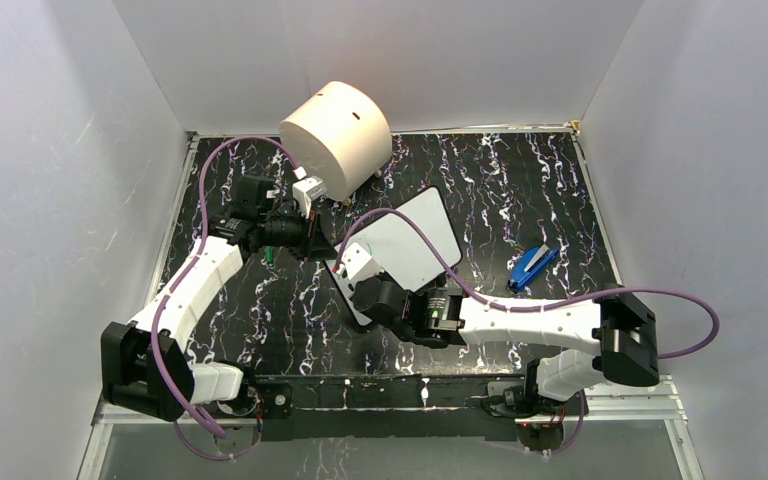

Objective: Write a sentence on the whiteboard

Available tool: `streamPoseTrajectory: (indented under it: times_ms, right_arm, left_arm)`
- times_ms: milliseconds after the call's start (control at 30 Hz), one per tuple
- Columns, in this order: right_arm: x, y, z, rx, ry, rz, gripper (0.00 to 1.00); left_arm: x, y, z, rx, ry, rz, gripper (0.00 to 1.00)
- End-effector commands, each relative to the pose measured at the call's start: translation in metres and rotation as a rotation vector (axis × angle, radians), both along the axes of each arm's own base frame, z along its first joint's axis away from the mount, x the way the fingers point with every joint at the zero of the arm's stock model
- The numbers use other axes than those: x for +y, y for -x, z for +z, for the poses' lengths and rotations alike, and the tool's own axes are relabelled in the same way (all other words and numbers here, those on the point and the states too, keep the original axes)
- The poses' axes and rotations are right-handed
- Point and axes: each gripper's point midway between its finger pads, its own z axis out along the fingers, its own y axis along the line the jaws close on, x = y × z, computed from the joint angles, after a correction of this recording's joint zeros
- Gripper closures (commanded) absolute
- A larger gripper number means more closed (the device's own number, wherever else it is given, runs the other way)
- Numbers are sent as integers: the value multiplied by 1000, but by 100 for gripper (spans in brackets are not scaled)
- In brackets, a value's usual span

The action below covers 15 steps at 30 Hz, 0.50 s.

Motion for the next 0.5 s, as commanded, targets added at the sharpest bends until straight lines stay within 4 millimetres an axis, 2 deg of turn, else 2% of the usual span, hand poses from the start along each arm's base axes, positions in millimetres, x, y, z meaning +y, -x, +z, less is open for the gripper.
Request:
streamPoseTrajectory:
  times_ms: [0,467]
  right_arm:
    - [11,-12,19,-41,-62,-37,100]
    - [-5,-19,14,-48,-37,-109,100]
  left_arm:
    - [11,-2,-14,-18,-73,26,100]
    - [11,-2,-14,-19,-74,26,100]
